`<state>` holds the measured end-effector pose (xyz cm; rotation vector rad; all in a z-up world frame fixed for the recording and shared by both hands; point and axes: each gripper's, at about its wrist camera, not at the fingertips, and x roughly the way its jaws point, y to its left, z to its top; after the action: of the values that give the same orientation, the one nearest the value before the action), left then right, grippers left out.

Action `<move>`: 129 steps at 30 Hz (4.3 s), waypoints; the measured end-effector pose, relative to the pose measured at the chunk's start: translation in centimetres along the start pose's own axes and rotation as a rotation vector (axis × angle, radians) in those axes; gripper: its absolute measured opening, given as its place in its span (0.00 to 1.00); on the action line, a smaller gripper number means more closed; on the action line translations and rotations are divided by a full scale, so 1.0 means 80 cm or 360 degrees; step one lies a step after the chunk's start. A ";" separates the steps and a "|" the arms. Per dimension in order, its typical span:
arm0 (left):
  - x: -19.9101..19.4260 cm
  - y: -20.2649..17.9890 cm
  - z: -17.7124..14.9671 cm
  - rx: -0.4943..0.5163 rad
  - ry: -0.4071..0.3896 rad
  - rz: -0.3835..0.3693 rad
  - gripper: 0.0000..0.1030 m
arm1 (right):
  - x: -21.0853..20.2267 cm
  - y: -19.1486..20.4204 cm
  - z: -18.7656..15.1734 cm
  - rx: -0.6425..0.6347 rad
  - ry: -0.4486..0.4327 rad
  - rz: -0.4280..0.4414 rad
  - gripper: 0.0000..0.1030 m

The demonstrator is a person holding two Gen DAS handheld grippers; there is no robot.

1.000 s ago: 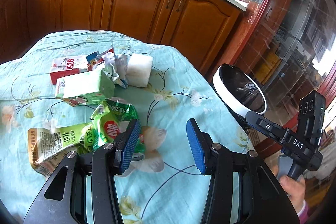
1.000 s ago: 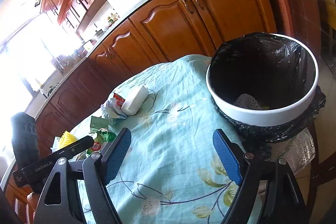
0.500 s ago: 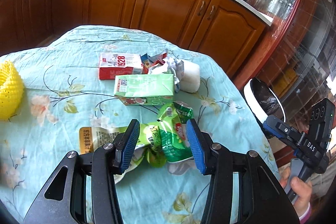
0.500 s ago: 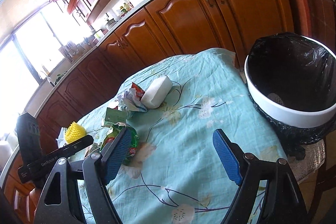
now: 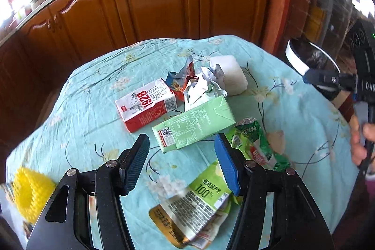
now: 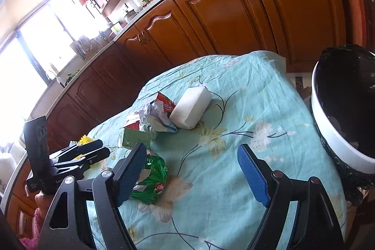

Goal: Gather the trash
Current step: 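Grasp the green milk carton with the left tool while the right tool grasps the white foam block, then carry the green carton and foam block over the bin with both tools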

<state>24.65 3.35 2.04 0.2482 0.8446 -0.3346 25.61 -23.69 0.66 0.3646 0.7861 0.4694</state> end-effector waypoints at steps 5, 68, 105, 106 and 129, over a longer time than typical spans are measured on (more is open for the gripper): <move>0.024 0.004 0.006 0.0158 0.0043 -0.0073 0.60 | 0.035 0.007 0.024 0.0007 0.0055 0.0003 0.78; 0.049 -0.079 0.056 0.0544 0.0109 -0.0152 0.33 | -0.017 -0.050 0.019 0.0110 -0.0047 -0.0114 0.15; 0.018 -0.227 0.073 -0.0191 -0.0079 -0.0420 0.31 | -0.147 -0.118 -0.023 0.0168 -0.0246 -0.0235 0.12; 0.019 -0.232 0.075 -0.0184 -0.0080 -0.0423 0.31 | -0.150 -0.122 -0.023 0.0175 -0.0250 -0.0239 0.11; 0.049 -0.312 0.154 -0.0049 -0.0095 -0.0499 0.31 | -0.189 -0.187 -0.005 0.0236 -0.0332 -0.0370 0.10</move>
<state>25.90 -24.58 4.86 0.0752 0.8292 -0.6183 19.95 -44.14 2.12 0.4465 0.6519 0.1522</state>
